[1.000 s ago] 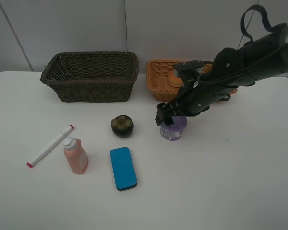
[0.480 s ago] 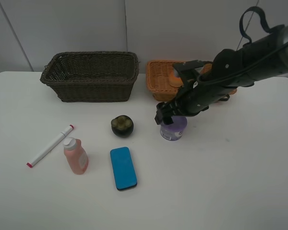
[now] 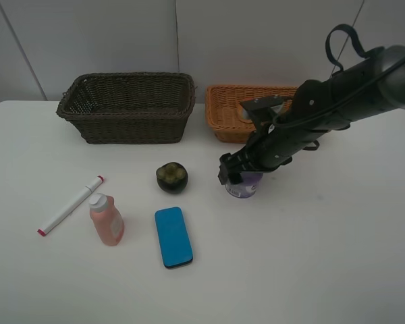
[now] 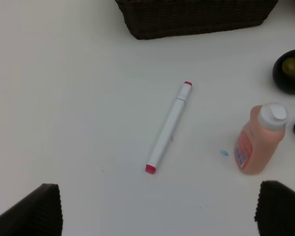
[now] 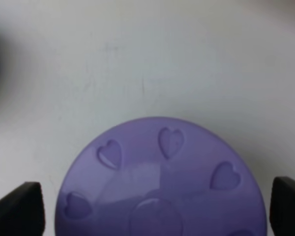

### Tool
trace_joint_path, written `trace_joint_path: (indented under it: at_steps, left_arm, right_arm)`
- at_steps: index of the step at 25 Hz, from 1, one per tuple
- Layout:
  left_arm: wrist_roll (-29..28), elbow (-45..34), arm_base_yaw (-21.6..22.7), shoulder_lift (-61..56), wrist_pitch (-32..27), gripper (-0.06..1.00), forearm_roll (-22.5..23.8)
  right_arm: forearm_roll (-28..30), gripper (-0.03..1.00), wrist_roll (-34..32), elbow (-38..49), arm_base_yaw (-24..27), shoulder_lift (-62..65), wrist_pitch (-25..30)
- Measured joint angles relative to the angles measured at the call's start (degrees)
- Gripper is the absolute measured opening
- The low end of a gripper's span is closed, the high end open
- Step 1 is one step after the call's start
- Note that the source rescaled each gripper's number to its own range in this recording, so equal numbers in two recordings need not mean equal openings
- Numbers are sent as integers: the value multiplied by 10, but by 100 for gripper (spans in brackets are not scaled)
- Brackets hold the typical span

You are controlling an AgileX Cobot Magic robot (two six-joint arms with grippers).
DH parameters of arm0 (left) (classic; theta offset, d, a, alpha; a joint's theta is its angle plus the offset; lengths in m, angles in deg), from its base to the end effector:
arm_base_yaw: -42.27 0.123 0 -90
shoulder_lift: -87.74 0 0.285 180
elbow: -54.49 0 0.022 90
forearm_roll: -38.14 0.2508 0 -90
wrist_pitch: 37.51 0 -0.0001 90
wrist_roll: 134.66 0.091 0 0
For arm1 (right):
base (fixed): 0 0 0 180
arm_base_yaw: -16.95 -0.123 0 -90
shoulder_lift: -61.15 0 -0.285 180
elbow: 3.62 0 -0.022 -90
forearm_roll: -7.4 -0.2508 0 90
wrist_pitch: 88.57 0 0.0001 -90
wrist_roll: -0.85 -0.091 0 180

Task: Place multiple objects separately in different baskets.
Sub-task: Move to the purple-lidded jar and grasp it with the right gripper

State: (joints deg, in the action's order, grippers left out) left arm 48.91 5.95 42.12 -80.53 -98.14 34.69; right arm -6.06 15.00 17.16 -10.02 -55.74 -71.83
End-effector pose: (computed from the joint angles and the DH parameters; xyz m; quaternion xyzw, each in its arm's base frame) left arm 0.0058 -0.0048 0.2777 0.0283 0.8691 -0.0154 0.4936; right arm 0.3125 0.1659 0.1250 -0.2446 0.9426 0.0820 0.2121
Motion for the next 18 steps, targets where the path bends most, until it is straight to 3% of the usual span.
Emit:
trace_joint_path:
  at_steps: [18]
  left_arm:
    - [0, 0, 0, 0, 0, 100, 0]
  right_arm:
    - [-2, 98, 0, 0, 0, -20, -2]
